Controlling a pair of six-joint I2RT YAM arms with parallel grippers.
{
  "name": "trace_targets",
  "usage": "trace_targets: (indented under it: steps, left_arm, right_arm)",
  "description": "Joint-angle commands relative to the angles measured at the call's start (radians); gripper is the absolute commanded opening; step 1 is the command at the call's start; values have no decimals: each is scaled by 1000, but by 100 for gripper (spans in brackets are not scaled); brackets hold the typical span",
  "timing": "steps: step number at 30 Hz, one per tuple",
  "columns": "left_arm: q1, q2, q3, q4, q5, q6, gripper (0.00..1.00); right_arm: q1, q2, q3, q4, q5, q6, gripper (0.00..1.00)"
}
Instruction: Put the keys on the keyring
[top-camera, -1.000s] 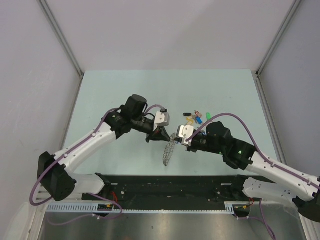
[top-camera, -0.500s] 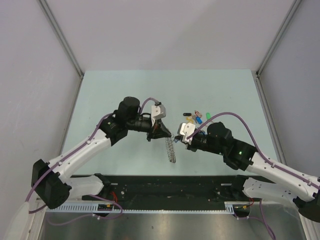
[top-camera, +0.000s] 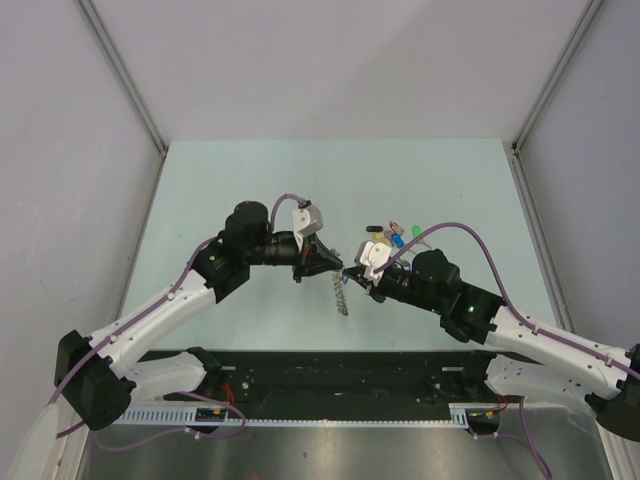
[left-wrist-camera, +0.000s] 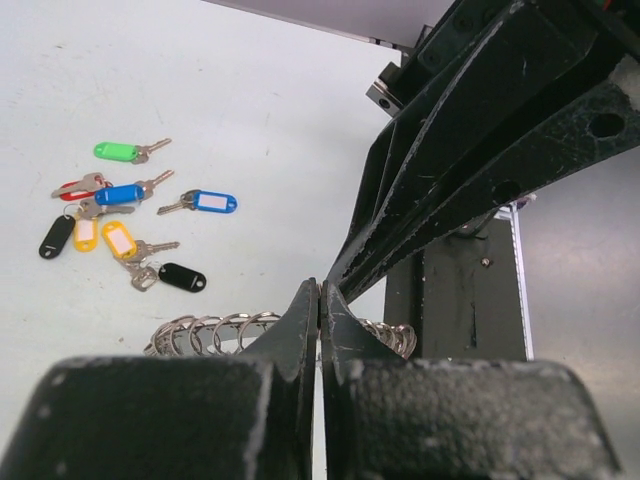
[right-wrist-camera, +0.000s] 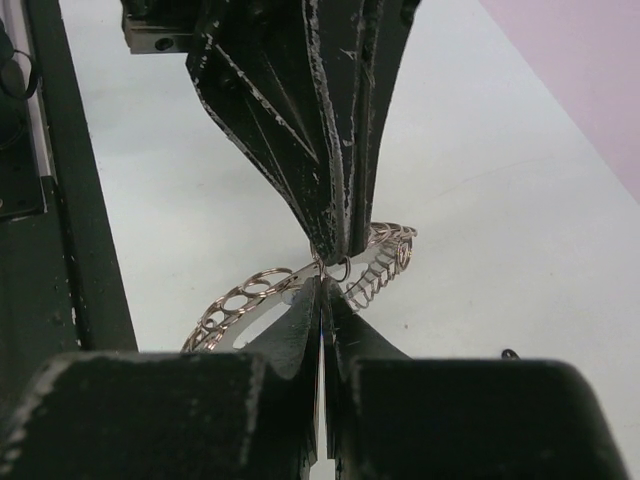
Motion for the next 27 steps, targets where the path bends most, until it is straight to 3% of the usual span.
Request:
trace_targets:
  steps: [1, 16, 21, 27]
  left_arm:
    - [-2, -61, -1, 113, -28, -34, 0]
    - [-3, -81, -12, 145, -37, -53, 0]
    - [-2, -83, -20, 145, -46, -53, 0]
    - [-2, -86, -29, 160, -56, -59, 0]
  right_arm:
    - [4, -23, -22, 53, 92, 36, 0]
    - [-13, -21, -36, 54, 66, 52, 1]
    - [-15, -38, -37, 57, 71, 58, 23]
    - [-21, -41, -37, 65, 63, 66, 31]
